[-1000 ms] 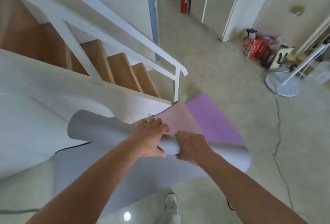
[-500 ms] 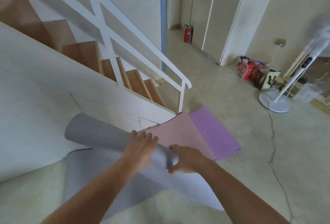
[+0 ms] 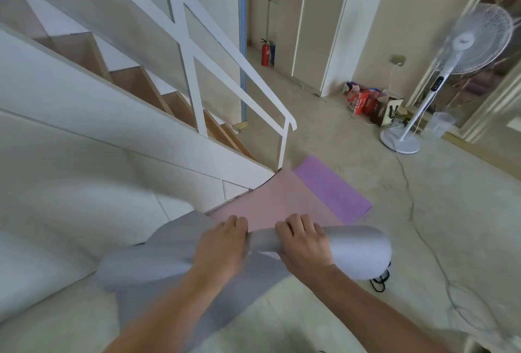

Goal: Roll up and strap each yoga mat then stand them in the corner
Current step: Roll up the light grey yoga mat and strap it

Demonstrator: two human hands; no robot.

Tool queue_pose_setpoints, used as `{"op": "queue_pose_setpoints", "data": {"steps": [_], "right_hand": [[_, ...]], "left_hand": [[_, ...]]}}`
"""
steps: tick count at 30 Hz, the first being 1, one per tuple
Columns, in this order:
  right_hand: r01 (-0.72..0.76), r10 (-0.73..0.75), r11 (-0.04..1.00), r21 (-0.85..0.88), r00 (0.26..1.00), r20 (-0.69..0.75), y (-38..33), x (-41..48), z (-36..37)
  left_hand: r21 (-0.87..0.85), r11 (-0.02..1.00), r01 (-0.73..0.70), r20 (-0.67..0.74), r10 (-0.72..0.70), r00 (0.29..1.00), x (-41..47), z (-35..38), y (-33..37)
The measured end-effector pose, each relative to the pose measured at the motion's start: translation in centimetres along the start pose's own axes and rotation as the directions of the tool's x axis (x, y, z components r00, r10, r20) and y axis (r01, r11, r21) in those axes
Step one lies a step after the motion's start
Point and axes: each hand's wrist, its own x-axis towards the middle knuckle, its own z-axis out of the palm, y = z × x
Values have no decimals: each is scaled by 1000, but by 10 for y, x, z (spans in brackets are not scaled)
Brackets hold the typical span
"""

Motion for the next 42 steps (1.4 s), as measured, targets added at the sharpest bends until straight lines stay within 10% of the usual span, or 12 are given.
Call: {"op": "queue_pose_setpoints", "data": {"steps": [9, 16, 29, 42], "right_hand": [[18, -22, 998, 60, 997, 73, -32, -14, -1], [-109, 88, 989, 102, 978, 188, -12, -12, -11], [-135, 116, 990, 46, 949, 293, 39, -10, 0], [-99, 23, 986, 131, 875, 483, 69, -2, -7]], "left_hand": [[121, 992, -44, 341, 1, 940, -8, -40, -6], [221, 954, -204, -18, 214, 977, -14, -2, 22], [-137, 991, -6, 557, 82, 826, 59, -21, 62], [75, 987, -142, 408, 100, 907, 71, -15, 84]]}}
